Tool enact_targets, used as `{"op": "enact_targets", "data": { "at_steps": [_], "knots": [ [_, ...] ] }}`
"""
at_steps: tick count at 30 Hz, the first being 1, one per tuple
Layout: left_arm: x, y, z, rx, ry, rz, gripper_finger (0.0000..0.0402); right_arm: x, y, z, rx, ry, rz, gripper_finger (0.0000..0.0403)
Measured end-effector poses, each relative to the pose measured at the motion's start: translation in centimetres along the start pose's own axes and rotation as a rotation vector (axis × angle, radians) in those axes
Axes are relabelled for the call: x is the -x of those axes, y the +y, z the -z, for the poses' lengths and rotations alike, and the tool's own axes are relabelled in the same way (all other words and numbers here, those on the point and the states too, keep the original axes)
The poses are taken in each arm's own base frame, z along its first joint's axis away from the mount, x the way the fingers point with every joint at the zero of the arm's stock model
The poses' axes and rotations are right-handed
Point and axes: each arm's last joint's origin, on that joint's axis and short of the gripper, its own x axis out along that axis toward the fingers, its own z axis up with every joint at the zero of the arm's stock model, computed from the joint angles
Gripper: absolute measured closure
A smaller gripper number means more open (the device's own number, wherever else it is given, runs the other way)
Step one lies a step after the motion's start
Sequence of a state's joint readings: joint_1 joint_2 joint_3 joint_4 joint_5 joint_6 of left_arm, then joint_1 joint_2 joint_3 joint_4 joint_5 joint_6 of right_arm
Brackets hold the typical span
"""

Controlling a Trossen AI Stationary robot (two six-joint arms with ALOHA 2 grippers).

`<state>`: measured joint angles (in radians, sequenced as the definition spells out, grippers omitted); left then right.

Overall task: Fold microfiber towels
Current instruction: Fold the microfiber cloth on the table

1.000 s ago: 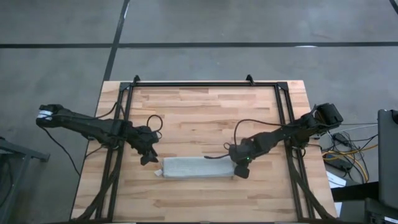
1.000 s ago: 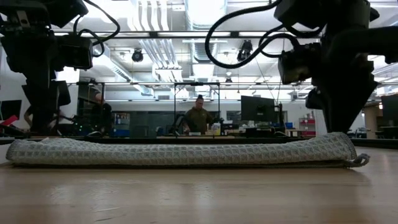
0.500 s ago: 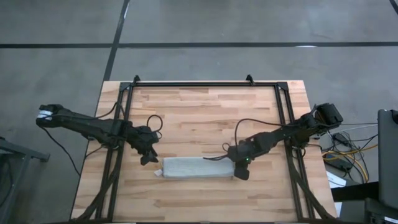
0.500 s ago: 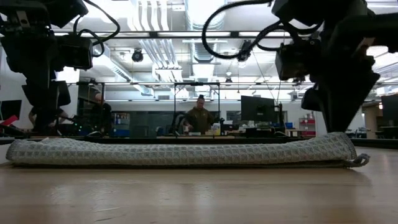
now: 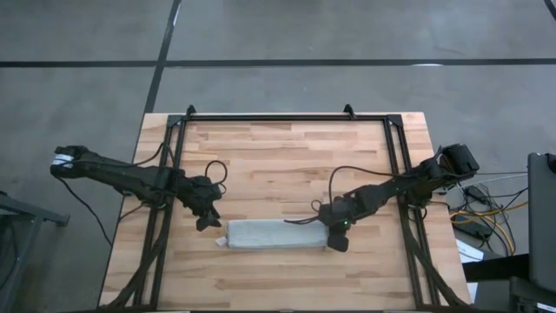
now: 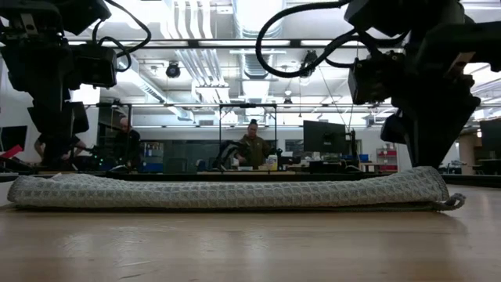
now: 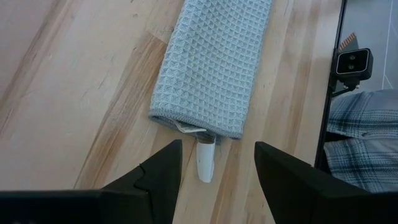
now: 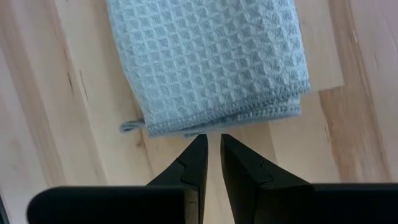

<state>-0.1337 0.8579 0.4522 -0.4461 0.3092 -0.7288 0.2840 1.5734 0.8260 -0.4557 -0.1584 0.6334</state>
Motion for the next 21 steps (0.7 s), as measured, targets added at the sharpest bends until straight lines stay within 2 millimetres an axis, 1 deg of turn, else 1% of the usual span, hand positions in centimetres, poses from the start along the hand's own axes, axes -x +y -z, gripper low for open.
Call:
{"op": "enact_targets", "data": {
  "at_steps": [21],
  "knots": [
    [0.0,0.0,0.0,-0.01,0.0,0.0,0.0197,-0.74,-0.45,0.45,0.002,-0.022,-0.024,0.036]
  ]
}}
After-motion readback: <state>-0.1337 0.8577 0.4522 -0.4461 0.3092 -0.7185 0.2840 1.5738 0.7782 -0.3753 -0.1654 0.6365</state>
